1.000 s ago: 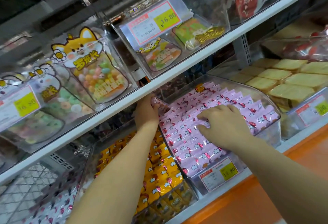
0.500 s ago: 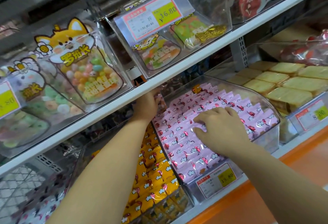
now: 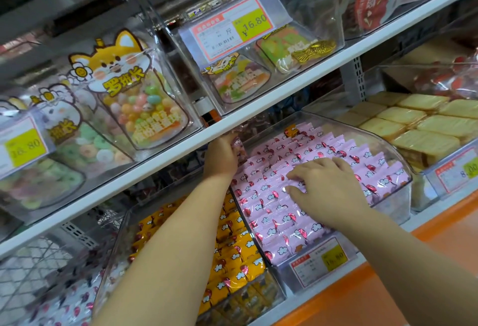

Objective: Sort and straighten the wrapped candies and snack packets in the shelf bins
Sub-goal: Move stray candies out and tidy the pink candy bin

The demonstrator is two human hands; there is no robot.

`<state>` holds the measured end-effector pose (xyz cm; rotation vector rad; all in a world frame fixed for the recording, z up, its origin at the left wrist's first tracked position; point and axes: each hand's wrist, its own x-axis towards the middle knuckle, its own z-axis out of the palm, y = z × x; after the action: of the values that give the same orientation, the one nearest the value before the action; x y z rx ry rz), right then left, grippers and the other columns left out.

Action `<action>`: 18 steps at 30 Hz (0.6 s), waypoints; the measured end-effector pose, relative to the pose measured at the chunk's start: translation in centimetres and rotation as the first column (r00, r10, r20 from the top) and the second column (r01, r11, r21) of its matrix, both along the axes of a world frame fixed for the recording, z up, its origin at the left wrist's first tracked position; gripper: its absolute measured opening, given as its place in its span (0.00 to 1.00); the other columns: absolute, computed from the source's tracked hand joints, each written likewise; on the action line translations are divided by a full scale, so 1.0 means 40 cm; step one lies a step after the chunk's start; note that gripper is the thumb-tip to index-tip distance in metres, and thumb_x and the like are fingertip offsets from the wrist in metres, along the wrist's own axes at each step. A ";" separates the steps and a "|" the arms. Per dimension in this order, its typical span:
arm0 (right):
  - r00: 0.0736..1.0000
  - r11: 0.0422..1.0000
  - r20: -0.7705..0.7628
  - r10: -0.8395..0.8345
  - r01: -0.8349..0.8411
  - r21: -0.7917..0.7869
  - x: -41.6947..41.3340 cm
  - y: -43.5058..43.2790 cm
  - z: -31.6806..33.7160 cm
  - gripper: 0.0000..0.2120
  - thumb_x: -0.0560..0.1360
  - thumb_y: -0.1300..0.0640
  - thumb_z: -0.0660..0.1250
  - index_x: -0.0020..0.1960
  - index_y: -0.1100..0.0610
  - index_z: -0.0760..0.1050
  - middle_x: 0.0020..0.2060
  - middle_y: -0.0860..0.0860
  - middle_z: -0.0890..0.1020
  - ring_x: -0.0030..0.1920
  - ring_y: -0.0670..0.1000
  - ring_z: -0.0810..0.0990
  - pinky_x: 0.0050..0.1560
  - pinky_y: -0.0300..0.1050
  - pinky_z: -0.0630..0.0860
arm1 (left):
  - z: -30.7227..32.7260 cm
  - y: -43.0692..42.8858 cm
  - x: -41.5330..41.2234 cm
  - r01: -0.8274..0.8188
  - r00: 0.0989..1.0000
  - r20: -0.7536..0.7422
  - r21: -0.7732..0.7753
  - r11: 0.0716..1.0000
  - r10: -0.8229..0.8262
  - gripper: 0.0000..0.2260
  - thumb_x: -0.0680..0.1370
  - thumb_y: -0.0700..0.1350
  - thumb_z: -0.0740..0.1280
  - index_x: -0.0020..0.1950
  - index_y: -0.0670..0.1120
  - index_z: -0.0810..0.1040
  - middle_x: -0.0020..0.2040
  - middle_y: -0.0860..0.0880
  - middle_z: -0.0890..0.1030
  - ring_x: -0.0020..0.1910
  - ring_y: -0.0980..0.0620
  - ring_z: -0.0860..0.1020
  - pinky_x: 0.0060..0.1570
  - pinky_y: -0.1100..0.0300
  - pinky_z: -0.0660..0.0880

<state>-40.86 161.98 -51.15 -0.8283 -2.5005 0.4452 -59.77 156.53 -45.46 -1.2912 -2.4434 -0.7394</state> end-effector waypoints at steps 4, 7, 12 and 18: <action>1.000 1.000 -0.003 0.003 -0.003 -0.003 0.001 -0.001 0.001 0.18 0.78 0.42 0.54 0.65 0.43 0.71 0.68 0.43 0.71 0.68 0.48 0.65 0.73 0.52 0.48 | -0.003 -0.009 -0.016 -0.067 0.996 0.066 0.045 0.997 0.064 0.16 0.81 0.39 0.59 0.69 0.44 0.71 0.64 0.44 0.76 0.64 0.45 0.74 0.61 0.58 0.67; 1.000 1.000 0.004 0.004 -0.004 0.000 0.000 -0.001 0.000 0.18 0.78 0.42 0.54 0.66 0.43 0.70 0.68 0.43 0.70 0.68 0.48 0.64 0.73 0.53 0.48 | 0.007 -0.016 -0.043 0.027 0.984 0.178 0.013 1.000 -0.029 0.17 0.80 0.41 0.62 0.69 0.45 0.71 0.66 0.45 0.74 0.65 0.46 0.72 0.65 0.56 0.66; 1.000 1.000 0.009 -0.002 0.002 0.002 0.001 -0.003 0.001 0.18 0.78 0.42 0.54 0.66 0.43 0.70 0.68 0.42 0.70 0.68 0.48 0.64 0.73 0.53 0.48 | 0.024 -0.032 -0.075 0.134 0.912 0.394 -0.019 0.991 -0.115 0.18 0.78 0.44 0.65 0.68 0.52 0.72 0.69 0.48 0.71 0.67 0.48 0.70 0.68 0.47 0.65; 1.000 1.000 0.013 0.001 -0.001 0.012 0.000 -0.002 -0.002 0.19 0.78 0.42 0.53 0.66 0.43 0.70 0.68 0.42 0.70 0.69 0.48 0.64 0.73 0.53 0.48 | -0.016 -0.040 -0.075 0.147 0.967 0.198 0.094 0.985 -0.164 0.16 0.81 0.45 0.60 0.69 0.49 0.71 0.66 0.47 0.75 0.65 0.48 0.72 0.67 0.46 0.67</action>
<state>-40.86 161.91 -51.25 -0.8285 -2.5134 0.4261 -62.77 154.93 -46.11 -1.4543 -2.4593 -1.0476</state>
